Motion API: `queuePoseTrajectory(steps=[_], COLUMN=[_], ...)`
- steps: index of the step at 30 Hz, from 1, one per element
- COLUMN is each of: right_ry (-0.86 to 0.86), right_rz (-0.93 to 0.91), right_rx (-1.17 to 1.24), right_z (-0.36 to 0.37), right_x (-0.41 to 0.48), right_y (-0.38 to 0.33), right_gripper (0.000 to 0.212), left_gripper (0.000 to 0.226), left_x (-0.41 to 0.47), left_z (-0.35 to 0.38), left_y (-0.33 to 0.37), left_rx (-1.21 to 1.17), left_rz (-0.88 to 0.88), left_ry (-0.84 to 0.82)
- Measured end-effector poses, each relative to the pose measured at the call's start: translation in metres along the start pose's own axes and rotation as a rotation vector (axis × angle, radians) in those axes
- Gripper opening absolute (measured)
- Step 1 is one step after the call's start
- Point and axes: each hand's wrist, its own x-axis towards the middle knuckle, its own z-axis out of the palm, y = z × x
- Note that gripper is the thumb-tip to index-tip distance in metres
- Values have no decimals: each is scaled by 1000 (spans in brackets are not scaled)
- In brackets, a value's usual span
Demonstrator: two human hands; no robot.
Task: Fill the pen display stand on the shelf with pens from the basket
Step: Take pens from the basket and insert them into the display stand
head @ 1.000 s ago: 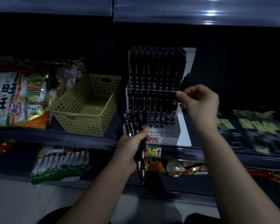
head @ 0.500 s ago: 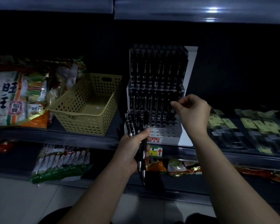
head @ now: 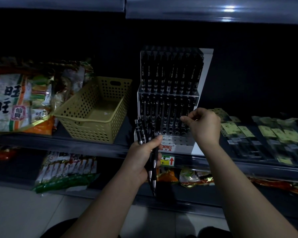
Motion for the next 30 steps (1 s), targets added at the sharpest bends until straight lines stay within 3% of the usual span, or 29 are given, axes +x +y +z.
queuePoseTrajectory(steps=[7, 9, 11, 14, 16, 20, 22, 25, 30], right_ry=[6, -161, -460, -701, -710, -721, -744, -762, -684], right_rz=[-71, -43, 56, 99, 116, 166, 185, 205, 243], right_rx=[85, 220, 351, 441, 500, 659, 748, 845, 923], right_z=[-9, -15, -22, -29, -32, -34, -34, -34, -37], right_x=[-5, -7, -11, -14, -12, -5, -5, -4, -2], right_y=[-14, -29, -41, -48, -48, -41, -39, -33, -33], right_gripper=[42, 45, 45, 27, 18, 20, 6, 21, 11], left_gripper=[20, 20, 25, 31, 31, 28, 28, 27, 26], left_x=[-4, -6, -8, -9, -10, -9, -8, -8, -6], left_z=[3, 6, 8, 9, 9, 10, 9, 10, 12], left_y=[0, 1, 2, 1, 0, 0, 0, 0, -1], left_rx=[31, 12, -2, 15, 25, -24, -46, -103, -91], left_rz=[2, 30, 61, 88, 87, 24, 10, -23, -35], left_ry=[-76, -101, -108, -113, -127, -171, -198, -250, -236])
